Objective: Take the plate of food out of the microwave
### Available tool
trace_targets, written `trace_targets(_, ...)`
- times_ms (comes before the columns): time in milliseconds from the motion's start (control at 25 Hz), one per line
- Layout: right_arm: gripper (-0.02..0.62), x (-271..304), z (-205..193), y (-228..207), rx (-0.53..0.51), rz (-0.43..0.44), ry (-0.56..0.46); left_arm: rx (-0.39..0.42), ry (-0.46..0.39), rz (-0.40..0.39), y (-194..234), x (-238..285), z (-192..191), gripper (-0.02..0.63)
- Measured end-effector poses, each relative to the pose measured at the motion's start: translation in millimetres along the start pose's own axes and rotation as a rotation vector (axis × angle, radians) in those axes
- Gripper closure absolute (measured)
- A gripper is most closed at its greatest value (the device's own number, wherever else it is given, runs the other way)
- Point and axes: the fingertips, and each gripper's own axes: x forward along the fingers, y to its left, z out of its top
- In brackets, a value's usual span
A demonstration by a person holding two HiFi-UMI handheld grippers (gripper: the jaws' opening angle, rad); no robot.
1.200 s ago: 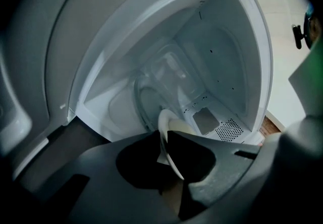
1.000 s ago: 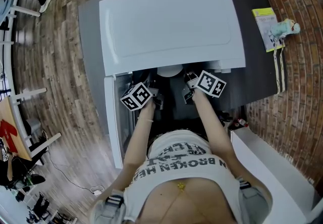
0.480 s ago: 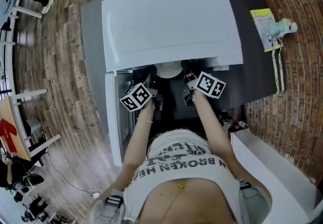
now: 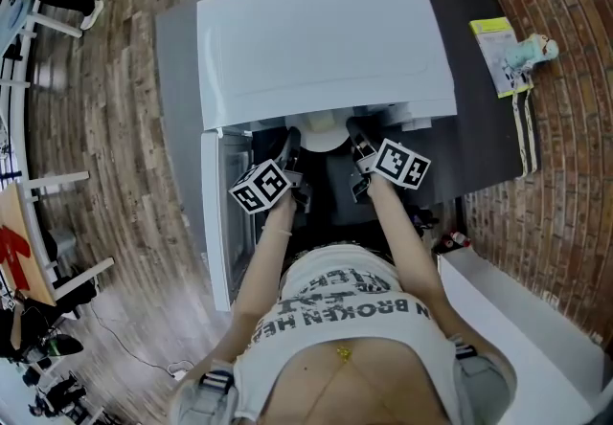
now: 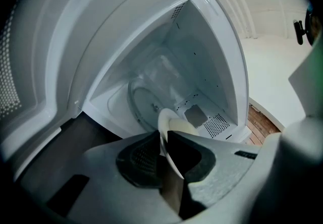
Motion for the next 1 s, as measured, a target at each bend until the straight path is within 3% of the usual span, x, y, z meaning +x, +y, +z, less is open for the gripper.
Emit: trace_targets(1000, 0.561, -46, -31, 11, 0.007, -0.019, -0.044, 0.03, 0.03, -0.03, -10, -45, -24, 0.554)
